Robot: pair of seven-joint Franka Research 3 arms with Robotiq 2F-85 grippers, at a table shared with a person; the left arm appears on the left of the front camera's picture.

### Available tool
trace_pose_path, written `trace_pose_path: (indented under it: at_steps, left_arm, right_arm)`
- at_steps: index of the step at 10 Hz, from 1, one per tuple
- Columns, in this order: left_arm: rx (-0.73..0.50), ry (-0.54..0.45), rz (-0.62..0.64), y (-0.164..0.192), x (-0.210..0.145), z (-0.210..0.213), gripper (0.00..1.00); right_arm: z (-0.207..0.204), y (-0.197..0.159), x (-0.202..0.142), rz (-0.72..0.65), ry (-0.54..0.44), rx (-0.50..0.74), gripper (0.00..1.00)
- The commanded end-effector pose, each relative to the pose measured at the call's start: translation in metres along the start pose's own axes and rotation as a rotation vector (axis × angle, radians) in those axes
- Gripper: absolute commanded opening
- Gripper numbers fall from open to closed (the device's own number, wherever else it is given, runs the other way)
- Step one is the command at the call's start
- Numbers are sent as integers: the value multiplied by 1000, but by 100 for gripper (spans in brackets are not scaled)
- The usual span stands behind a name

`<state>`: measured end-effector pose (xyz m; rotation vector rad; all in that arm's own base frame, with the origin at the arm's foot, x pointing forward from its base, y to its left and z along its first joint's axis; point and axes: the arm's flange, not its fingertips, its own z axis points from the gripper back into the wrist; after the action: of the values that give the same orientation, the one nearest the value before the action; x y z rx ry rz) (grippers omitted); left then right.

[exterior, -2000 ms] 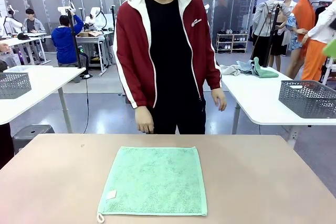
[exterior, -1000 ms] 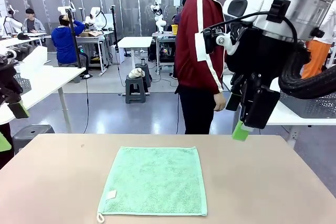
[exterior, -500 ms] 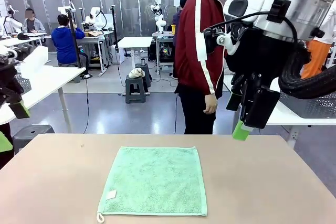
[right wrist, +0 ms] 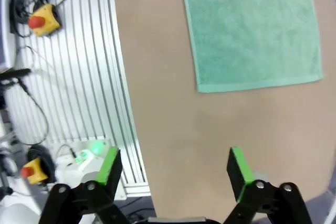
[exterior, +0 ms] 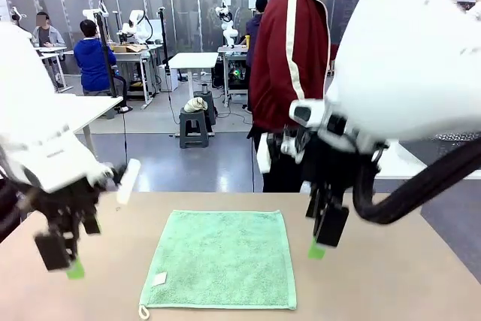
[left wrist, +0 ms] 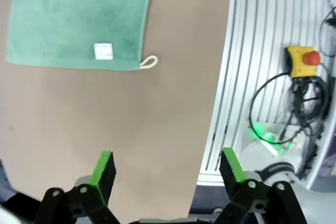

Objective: Fold the towels and place them in the basket.
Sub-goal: When a person lays out a Towel with hook on the table, fold it in half twice.

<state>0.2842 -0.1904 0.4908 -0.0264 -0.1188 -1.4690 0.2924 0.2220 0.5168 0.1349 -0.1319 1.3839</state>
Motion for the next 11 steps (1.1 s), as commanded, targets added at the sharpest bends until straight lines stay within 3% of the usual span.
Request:
trace_pose_path:
  at_steps: [1, 3, 7, 9, 10, 11]
  left_arm:
    - [-32, 7, -34, 3, 16, -47, 100]
    - [-40, 49, -26, -1, 24, -100, 100]
    - [73, 55, -115, 2, 17, -139, 100]
    - [113, 28, -93, 2, 15, -141, 100]
    - [42, 52, -96, 20, 40, -121, 100]
    - [42, 52, -96, 20, 40, -121, 100]
  right_arm:
    - [-42, -10, -1, 7, -2, 26, 100]
    - [-91, -19, 1, 22, 38, 7, 100]
    - [-141, -32, 5, 85, 99, -6, 100]
    - [-148, -34, 5, 103, 74, -14, 100]
    - [-147, -35, 4, 108, 50, 21, 100]
    - [-145, -28, 7, 71, 96, 3, 100]
